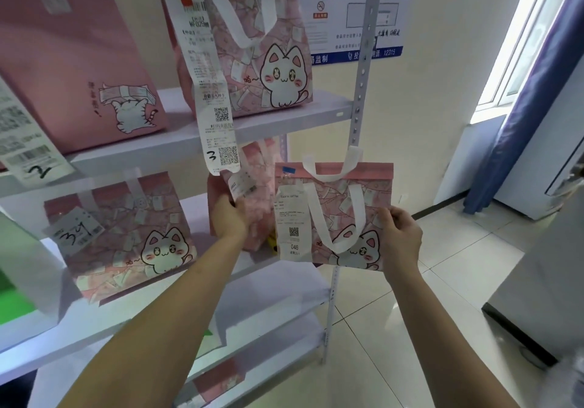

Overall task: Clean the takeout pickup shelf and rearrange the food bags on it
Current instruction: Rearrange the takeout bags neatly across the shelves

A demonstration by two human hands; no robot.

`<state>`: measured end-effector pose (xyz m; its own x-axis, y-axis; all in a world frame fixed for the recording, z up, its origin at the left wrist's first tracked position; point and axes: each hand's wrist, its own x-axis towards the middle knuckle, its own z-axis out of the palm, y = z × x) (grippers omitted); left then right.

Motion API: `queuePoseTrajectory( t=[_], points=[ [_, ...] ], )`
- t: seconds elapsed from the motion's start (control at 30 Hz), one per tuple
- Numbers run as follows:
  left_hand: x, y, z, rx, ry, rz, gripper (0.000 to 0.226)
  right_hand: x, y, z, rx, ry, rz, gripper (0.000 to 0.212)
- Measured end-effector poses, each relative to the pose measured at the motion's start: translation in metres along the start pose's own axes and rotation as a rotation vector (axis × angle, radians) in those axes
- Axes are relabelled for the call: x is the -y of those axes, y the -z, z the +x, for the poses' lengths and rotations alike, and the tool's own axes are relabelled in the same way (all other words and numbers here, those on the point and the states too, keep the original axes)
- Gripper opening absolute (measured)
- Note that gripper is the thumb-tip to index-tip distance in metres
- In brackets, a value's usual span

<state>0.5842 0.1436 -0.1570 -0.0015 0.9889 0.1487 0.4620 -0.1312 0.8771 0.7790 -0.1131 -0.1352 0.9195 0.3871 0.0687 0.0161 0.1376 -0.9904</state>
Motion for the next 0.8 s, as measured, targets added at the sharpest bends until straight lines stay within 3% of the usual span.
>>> queuePoseTrajectory(
  t=[0.2, 0.6, 0.8],
  points=[
    [-0.017, 0.004, -0.049, -0.069, -0.140, 0.034, 0.015, 0.011, 0.028, 0.002, 0.036, 0.004, 0.016, 0.010],
    [-0.013, 0.043, -0.146, -0.184, -0.061, -0.066, 0.023, 0.015, 0.075, -0.017, 0.121, -0.007, 0.035, 0.012],
    [0.001, 0.077, -0.162, -0.229, 0.003, -0.105, 0.013, 0.014, 0.077, -0.029, 0.148, -0.013, 0.030, 0.014]
  ],
)
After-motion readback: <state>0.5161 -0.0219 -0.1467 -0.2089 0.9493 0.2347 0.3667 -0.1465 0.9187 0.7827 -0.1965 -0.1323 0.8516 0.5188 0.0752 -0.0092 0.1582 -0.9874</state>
